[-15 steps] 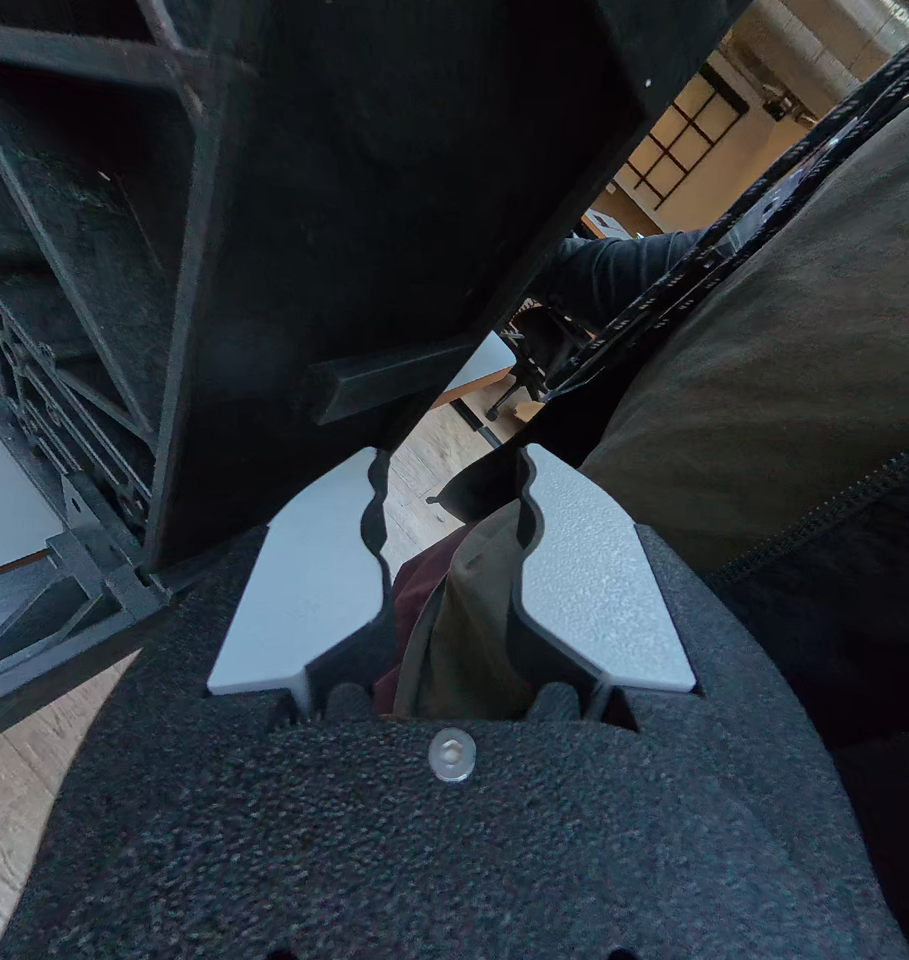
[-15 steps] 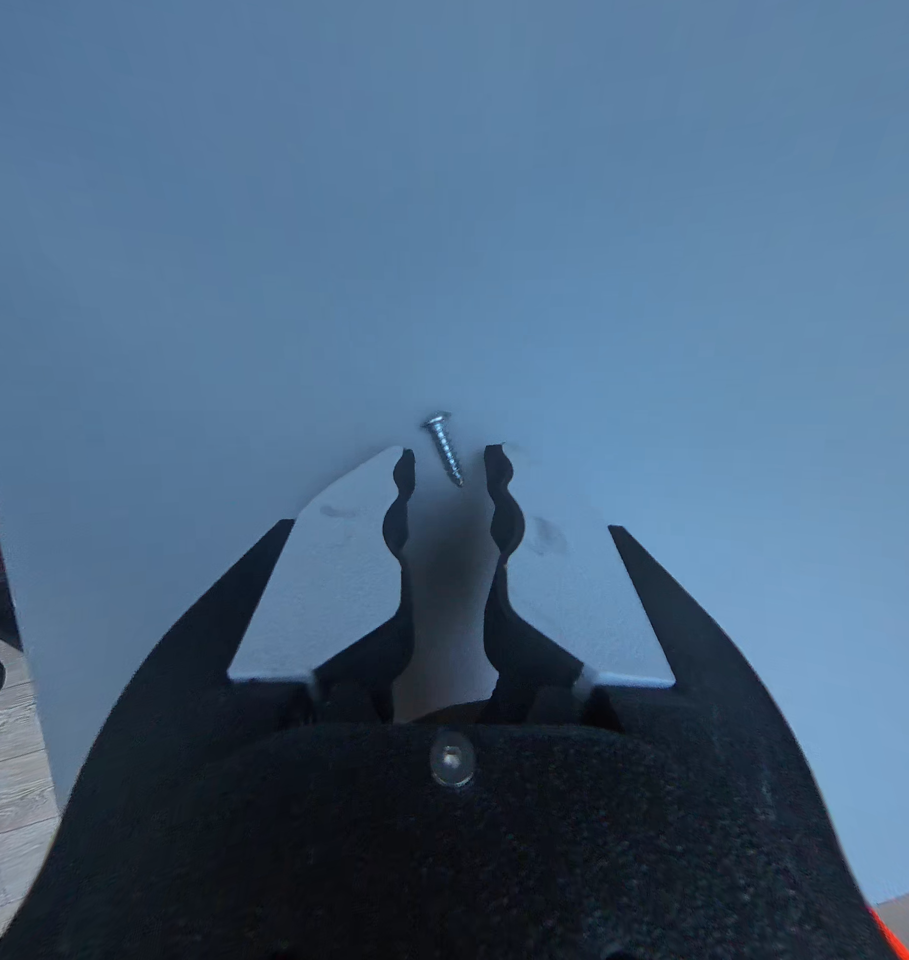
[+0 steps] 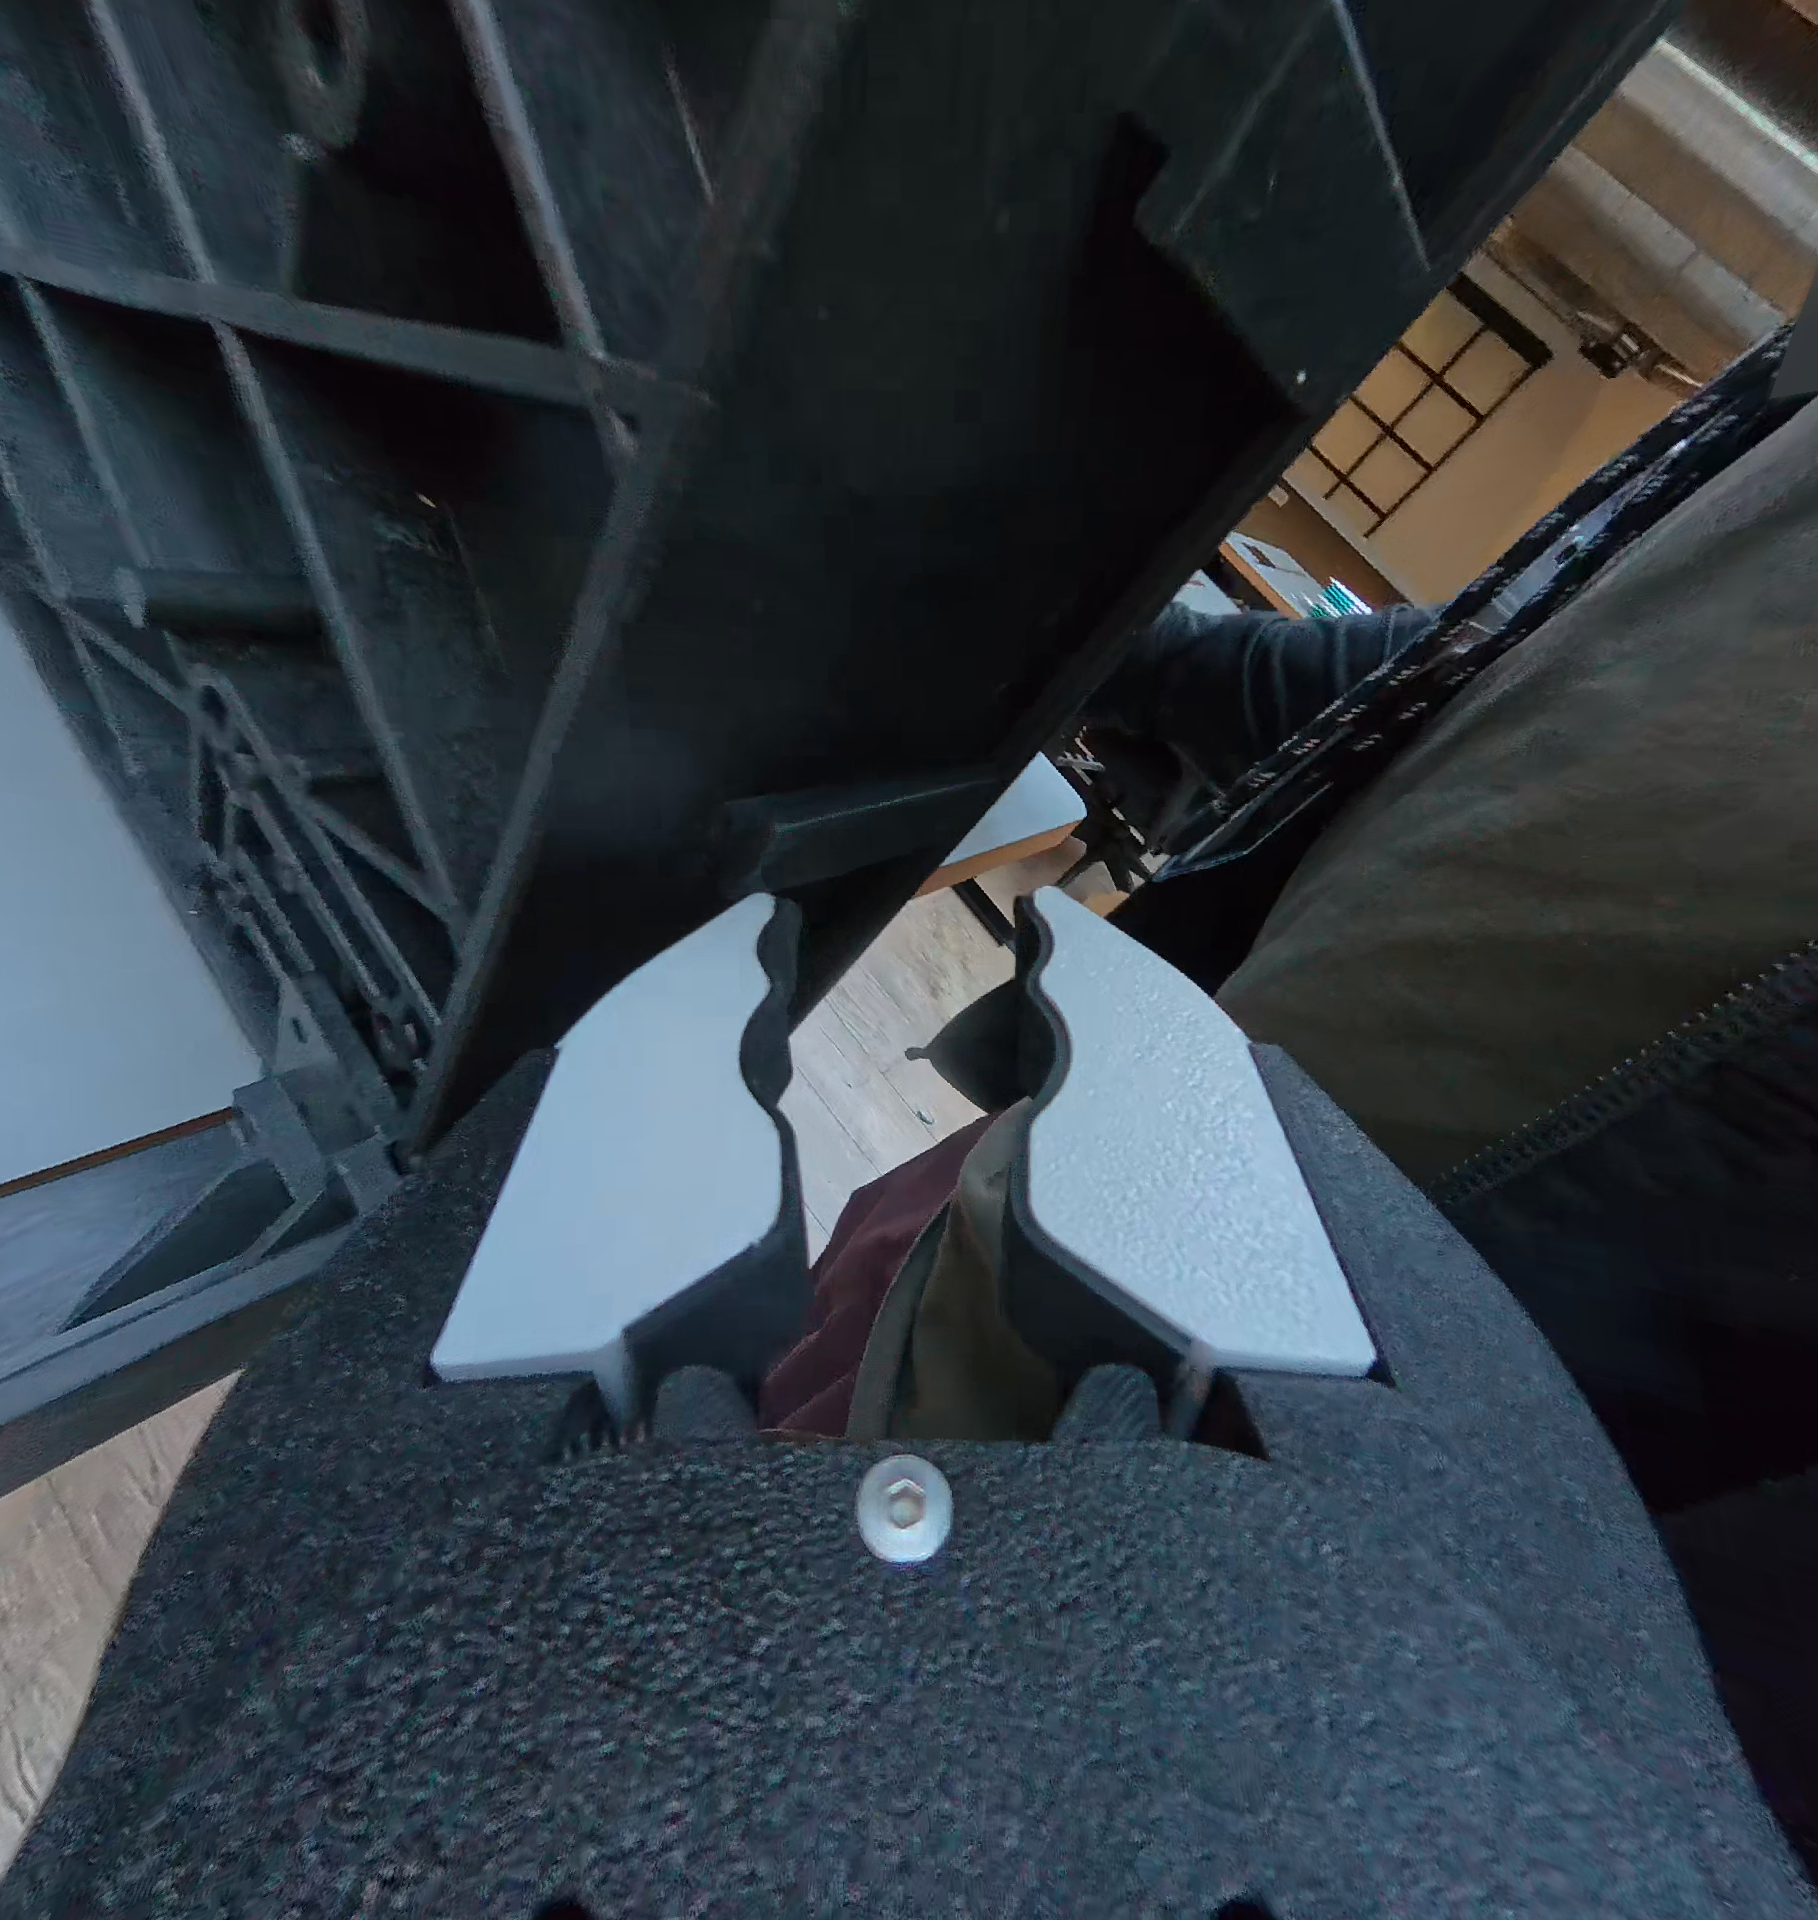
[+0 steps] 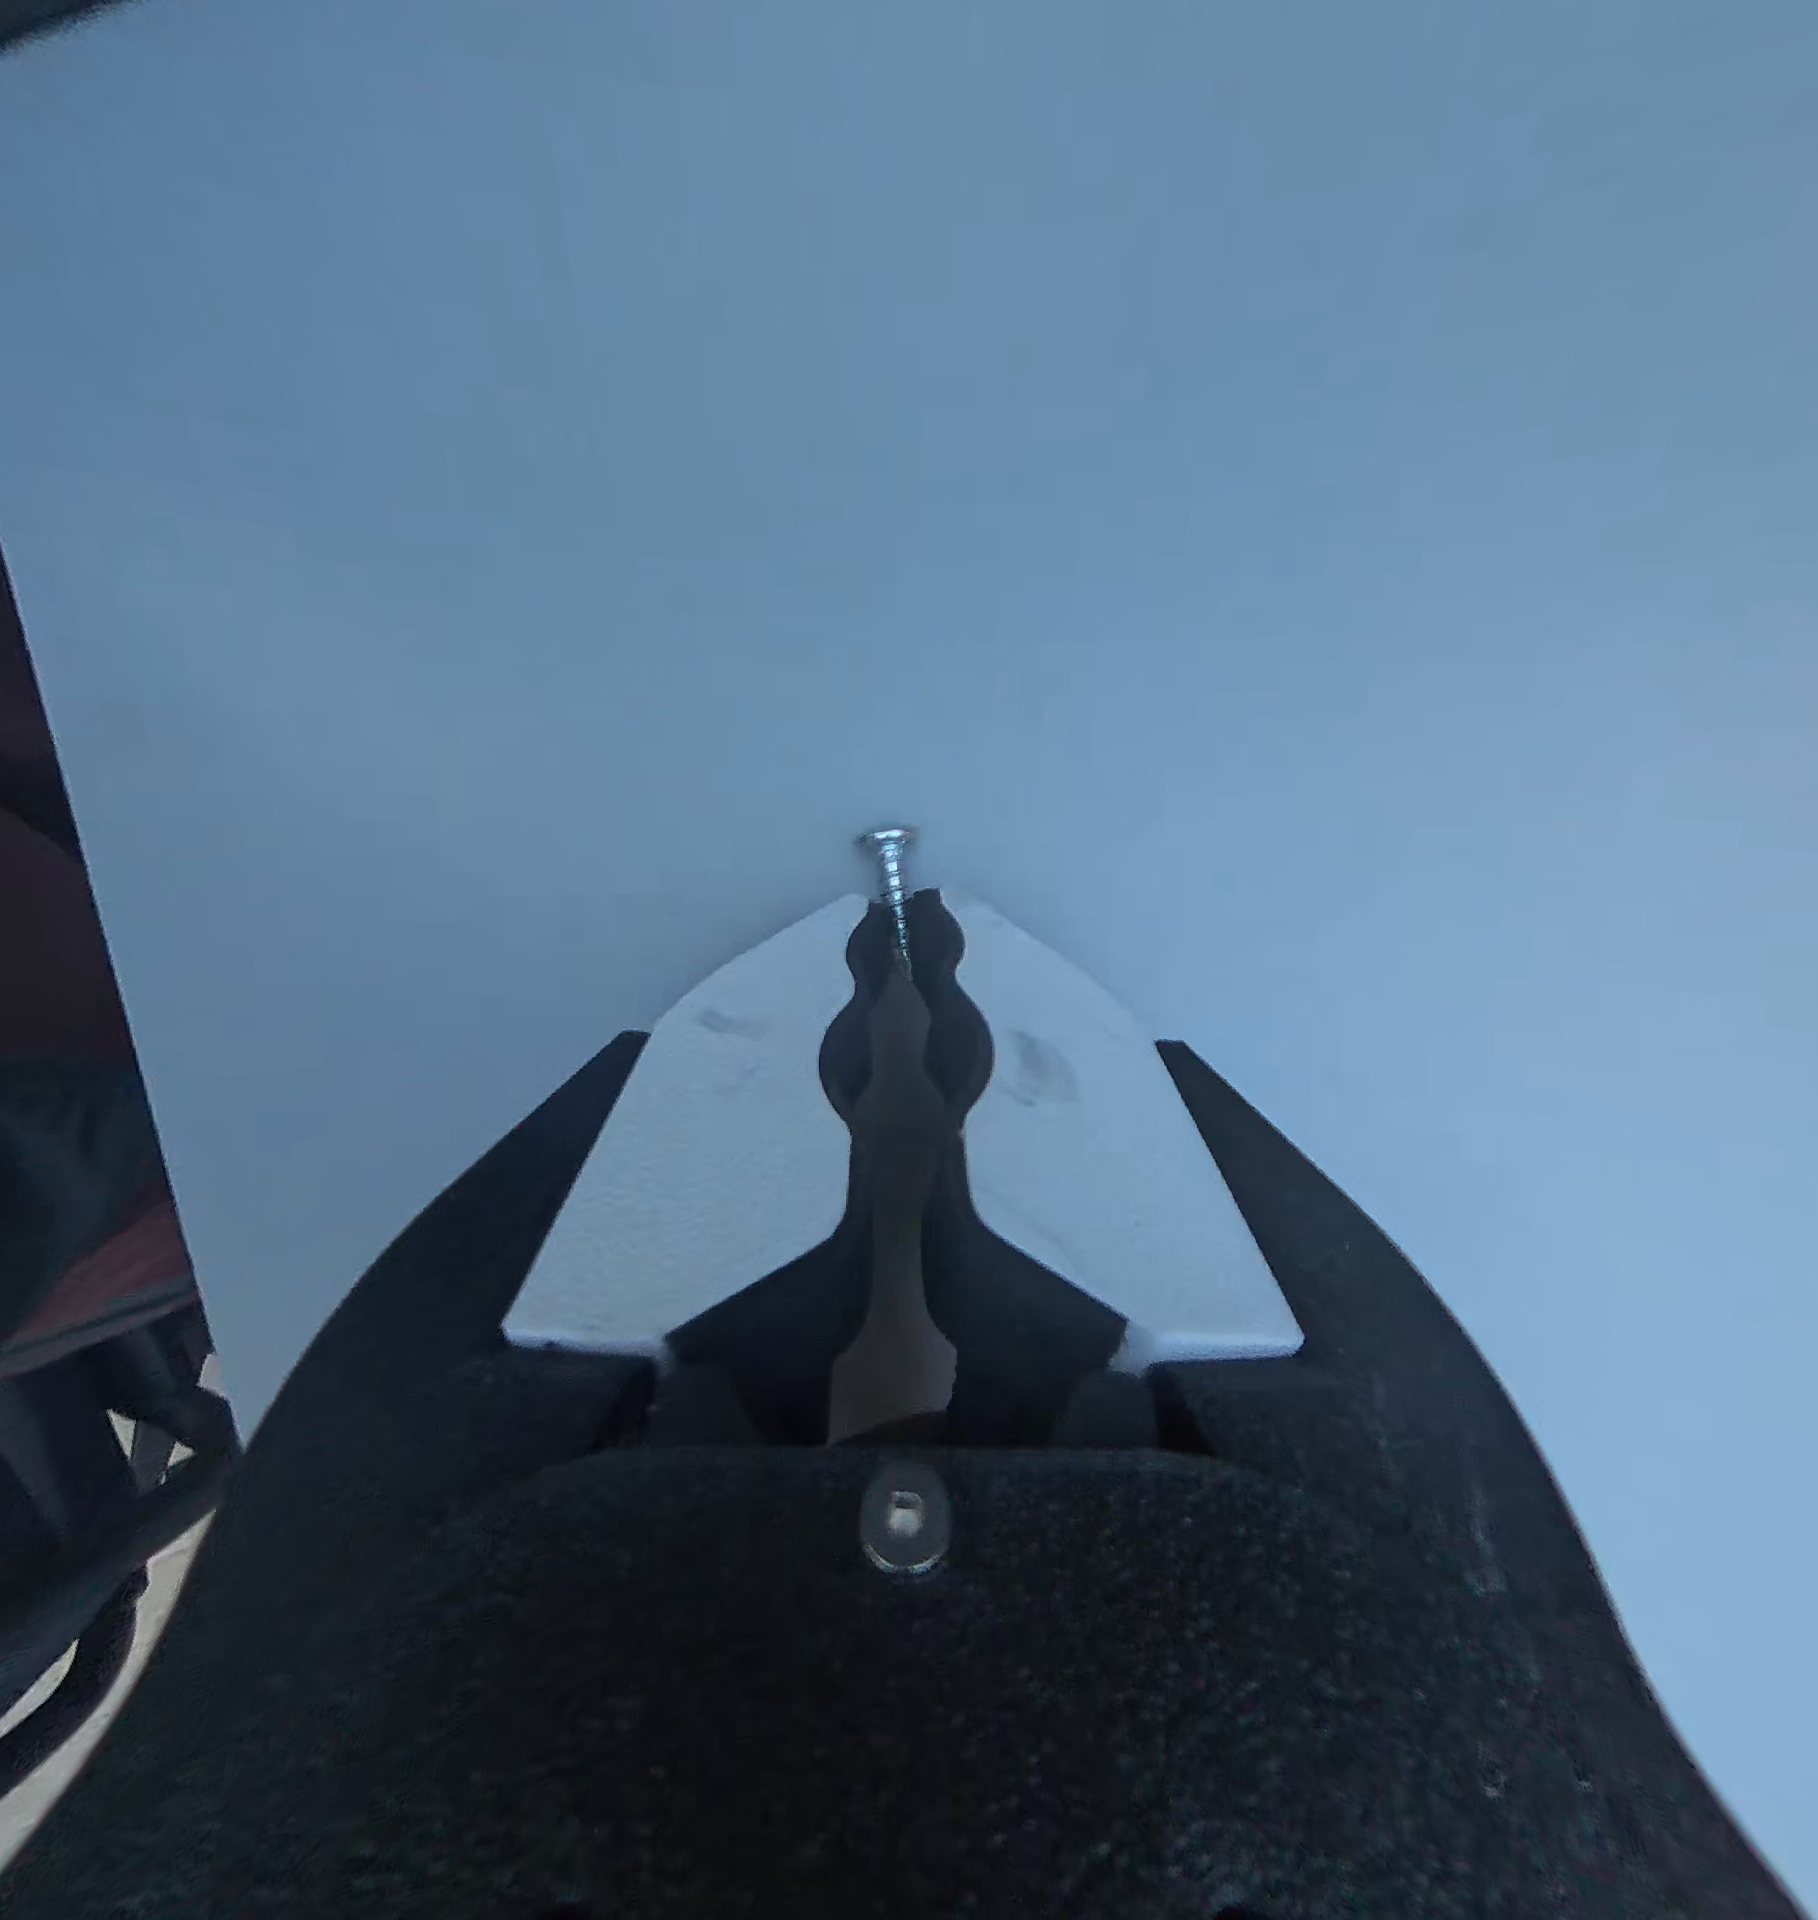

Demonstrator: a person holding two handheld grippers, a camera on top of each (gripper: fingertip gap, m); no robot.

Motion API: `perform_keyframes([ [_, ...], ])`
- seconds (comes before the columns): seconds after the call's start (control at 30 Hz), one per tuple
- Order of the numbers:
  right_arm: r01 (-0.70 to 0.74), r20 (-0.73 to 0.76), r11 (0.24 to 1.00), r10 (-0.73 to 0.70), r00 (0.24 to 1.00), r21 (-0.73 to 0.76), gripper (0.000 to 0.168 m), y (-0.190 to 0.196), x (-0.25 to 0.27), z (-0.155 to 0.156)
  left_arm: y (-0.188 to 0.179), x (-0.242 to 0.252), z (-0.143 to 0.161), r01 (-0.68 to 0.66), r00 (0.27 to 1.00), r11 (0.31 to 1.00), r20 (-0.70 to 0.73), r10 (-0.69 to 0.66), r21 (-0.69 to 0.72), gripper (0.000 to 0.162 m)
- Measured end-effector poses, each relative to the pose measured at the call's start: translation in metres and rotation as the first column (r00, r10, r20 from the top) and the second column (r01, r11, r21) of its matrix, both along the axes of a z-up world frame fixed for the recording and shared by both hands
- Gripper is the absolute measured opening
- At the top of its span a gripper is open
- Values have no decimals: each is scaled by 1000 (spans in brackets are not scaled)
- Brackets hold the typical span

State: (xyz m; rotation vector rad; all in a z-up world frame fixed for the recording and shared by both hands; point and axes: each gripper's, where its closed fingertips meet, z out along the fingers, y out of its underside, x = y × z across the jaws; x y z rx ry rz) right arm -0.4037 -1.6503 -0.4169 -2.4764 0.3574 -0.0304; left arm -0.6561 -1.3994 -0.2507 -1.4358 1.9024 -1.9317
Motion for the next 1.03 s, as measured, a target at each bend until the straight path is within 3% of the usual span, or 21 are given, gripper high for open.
perform_keyframes([
  [0.03,10,0,1000,-10,1000,8,7,0,-1,1,5,0,0,-14,1000,1000,3,14,3,41],
  [0.2,49,6,997,-50,999,64,8,7,-2,14,27,-5,5,-47,999,999,14,47,13,41],
  [0.27,62,25,989,-66,998,137,7,15,0,40,40,-9,6,-54,998,998,20,53,34,41],
  [0.43,56,156,926,-123,980,373,7,43,15,174,93,-4,18,-141,988,989,70,137,48,40],
  [0.57,-45,324,900,-108,940,433,7,67,21,288,127,11,24,-146,982,989,126,141,34,40],
  [0.67,-80,407,918,-93,908,388,7,84,18,331,144,26,20,-113,981,993,160,108,25,40],
  [0.73,-51,412,934,-106,905,352,7,91,8,327,154,34,17,-84,981,996,178,83,-1,40],
  [0.83,61,307,924,-187,933,377,7,99,-33,288,167,42,12,-21,980,999,196,28,-41,40],
  [1.03,339,26,814,-398,917,472,7,146,-177,209,187,35,-9,152,975,983,181,-132,-103,41],
])
